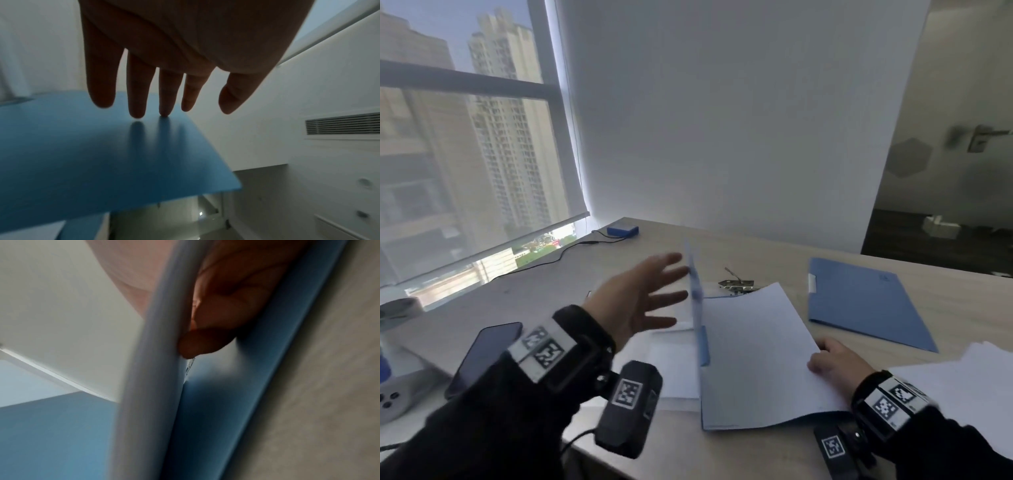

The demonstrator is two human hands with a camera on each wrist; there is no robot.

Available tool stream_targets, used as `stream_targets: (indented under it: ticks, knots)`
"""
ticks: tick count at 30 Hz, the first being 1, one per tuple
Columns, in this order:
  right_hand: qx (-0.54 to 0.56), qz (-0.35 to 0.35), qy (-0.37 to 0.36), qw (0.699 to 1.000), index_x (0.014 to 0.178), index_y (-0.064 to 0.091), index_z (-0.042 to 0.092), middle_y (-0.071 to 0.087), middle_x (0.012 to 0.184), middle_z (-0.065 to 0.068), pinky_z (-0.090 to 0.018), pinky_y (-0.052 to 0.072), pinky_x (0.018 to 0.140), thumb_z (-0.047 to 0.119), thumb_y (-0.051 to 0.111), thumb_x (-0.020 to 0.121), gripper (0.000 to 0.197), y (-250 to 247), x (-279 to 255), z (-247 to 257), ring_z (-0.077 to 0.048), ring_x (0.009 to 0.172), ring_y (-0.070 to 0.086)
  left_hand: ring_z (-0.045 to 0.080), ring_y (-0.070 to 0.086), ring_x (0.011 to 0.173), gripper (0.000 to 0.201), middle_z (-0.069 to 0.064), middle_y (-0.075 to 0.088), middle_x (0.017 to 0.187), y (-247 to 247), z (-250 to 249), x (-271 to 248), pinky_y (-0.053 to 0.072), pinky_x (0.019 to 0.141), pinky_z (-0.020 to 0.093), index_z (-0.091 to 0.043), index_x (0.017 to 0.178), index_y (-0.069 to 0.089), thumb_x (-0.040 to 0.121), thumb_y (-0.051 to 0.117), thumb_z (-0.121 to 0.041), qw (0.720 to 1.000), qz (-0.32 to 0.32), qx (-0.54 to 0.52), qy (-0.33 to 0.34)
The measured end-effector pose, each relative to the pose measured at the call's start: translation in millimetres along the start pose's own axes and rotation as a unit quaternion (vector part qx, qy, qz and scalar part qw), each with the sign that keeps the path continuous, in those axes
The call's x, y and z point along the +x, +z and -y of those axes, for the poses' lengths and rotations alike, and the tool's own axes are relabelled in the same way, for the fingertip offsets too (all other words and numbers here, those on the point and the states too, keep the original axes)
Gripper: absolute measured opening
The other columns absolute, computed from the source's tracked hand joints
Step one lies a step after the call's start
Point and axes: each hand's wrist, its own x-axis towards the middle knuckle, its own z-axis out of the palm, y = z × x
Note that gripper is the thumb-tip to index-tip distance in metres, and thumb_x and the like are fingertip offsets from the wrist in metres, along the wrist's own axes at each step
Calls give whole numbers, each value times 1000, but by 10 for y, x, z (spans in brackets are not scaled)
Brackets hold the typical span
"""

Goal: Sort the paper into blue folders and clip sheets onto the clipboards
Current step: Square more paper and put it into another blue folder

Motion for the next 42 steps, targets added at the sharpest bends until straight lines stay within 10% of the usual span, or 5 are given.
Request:
stream_targets:
  ticks: [4,12,18,28,42]
  knots:
    - [2,-9,-13,1000,118,57,13,69,105,-17,-47,55,85,17,59,58,59,-38,29,-71,-37,90,68,16,49,124,29,-10,61,129,334,582,227,40,92,41,-35,116,66,88,58,-32,994,-33,61,-90]
    - [-73,-23,-4,997,88,63,23,66,83,-5,-21,51,61,-2,54,83,27,-103,12,-145,-19,71,61,26,51,114,39,7,55,129,486,1098,533,45,83,39,-26,123,55,86,61,-20,978,-121,32,-164]
    - [-183,-28,17,982,144,30,11,37,151,-7,-20,32,94,20,37,103,42,-55,16,-33,-19,137,37,39,65,84,28,24,63,108,530,1171,550,55,68,47,1,119,54,91,53,-1,977,-92,-36,-189]
    - [215,-88,1,973,107,65,11,69,107,-11,-37,52,70,25,47,98,25,-494,-85,-248,-24,86,65,39,69,83,48,18,71,101,610,1256,522,58,73,51,-22,115,57,85,47,15,995,-66,-36,-71]
    - [196,-67,-137,969,98,62,8,73,101,-14,-41,55,78,-11,47,92,25,-685,-224,-211,-28,91,69,25,69,103,34,0,75,107,855,909,617,51,92,45,-26,104,67,81,59,-3,991,-8,17,133]
